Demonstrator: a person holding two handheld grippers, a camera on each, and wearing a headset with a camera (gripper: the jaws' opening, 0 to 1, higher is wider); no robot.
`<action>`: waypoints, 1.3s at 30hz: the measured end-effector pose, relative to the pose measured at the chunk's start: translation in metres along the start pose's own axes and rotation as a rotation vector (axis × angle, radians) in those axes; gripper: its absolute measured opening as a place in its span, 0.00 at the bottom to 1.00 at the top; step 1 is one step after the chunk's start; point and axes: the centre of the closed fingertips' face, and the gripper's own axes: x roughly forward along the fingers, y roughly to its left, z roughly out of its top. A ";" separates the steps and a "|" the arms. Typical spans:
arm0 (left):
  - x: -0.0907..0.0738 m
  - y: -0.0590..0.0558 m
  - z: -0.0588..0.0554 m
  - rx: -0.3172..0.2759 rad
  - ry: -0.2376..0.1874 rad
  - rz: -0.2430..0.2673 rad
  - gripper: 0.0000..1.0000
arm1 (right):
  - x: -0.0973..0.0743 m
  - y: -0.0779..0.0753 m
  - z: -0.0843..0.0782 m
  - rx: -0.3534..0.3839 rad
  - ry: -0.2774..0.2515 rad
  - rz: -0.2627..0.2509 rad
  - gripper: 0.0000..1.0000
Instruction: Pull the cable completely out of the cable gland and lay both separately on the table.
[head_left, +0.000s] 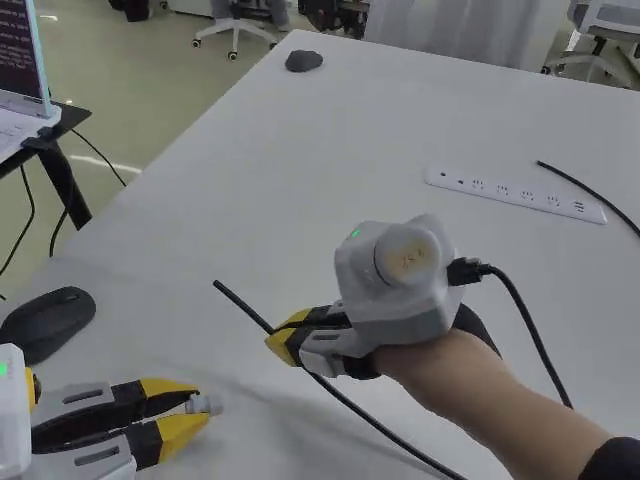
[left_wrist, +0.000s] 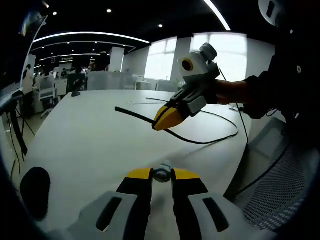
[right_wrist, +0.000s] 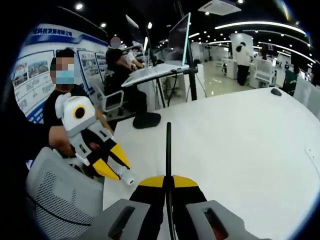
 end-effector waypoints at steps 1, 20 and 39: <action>0.000 0.001 -0.001 -0.001 -0.004 0.004 0.15 | 0.003 -0.001 0.001 0.003 -0.006 -0.002 0.00; 0.007 0.024 -0.031 -0.021 -0.027 0.083 0.15 | 0.062 -0.010 -0.010 -0.010 -0.101 -0.118 0.00; 0.011 0.023 -0.032 -0.081 -0.097 0.074 0.16 | 0.078 -0.019 -0.022 -0.153 -0.075 -0.166 0.00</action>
